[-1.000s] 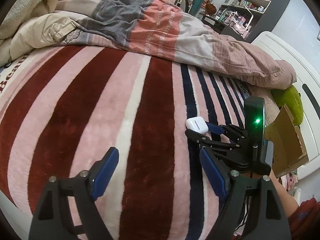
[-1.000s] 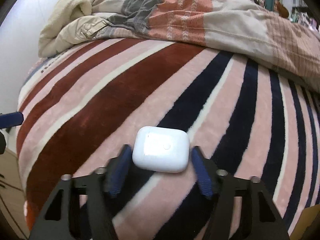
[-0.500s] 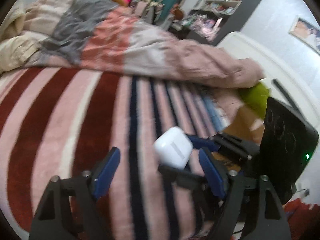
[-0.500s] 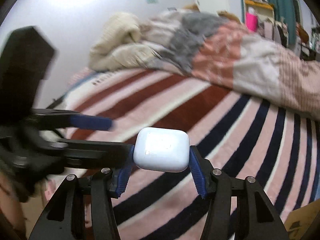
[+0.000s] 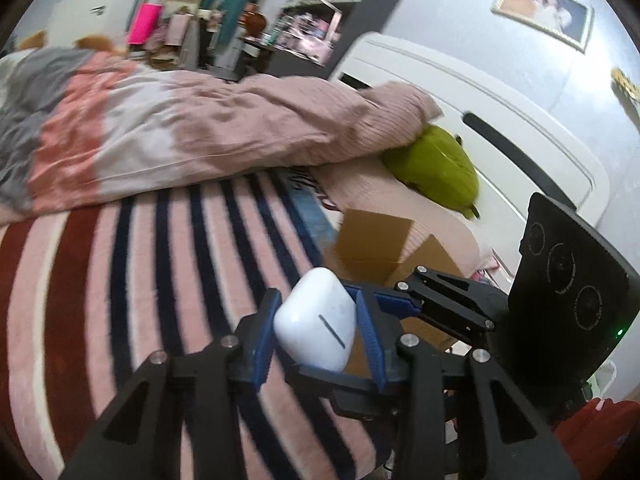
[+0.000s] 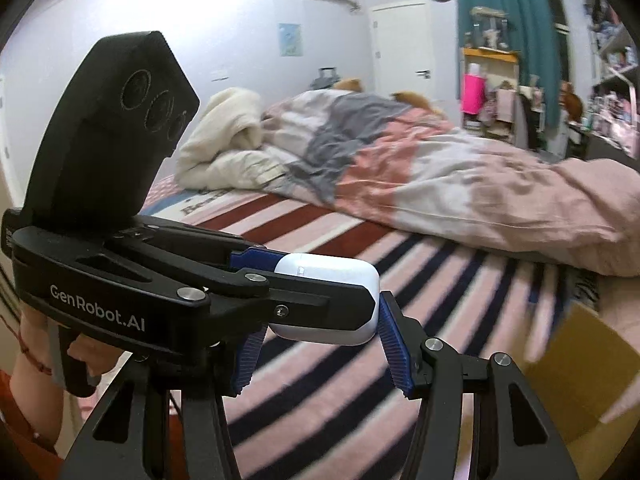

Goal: Organize rigid objects
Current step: 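Carry the earbud case into the cardboard box and open the right gripper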

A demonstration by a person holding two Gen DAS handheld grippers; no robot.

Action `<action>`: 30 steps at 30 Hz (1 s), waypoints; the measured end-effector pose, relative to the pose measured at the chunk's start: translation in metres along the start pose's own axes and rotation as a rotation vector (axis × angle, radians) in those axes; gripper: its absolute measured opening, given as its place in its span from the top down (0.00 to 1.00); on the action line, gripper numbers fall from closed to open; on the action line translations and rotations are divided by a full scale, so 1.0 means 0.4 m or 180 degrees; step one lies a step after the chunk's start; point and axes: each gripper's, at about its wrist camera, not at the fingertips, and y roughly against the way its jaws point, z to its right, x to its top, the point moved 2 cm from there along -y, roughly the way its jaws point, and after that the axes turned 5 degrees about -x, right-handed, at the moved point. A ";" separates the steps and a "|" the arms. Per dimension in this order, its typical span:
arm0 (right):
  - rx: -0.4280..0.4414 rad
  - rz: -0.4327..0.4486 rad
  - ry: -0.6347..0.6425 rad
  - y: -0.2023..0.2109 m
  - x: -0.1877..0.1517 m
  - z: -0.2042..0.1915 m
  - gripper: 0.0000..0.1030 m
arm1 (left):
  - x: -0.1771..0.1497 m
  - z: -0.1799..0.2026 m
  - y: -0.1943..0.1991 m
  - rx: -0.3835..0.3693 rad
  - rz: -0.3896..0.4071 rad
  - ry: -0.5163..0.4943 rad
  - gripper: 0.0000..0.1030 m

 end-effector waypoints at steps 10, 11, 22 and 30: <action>-0.0427 -0.0113 -0.0393 0.104 -0.088 0.211 0.52 | 0.048 0.150 -0.237 -0.0210 -0.0496 -0.0411 0.66; -0.0466 -0.0149 -0.0426 0.108 -0.096 0.228 0.52 | 0.048 0.155 -0.250 -0.0220 -0.0524 -0.0433 0.66; -0.0469 -0.0418 -0.0699 0.115 -0.159 0.306 0.51 | 0.041 0.176 -0.317 -0.0153 -0.0660 -0.0562 0.45; -0.0510 -0.0436 -0.0718 0.124 -0.163 0.297 0.42 | 0.043 0.158 -0.249 0.0105 -0.0420 -0.0560 0.23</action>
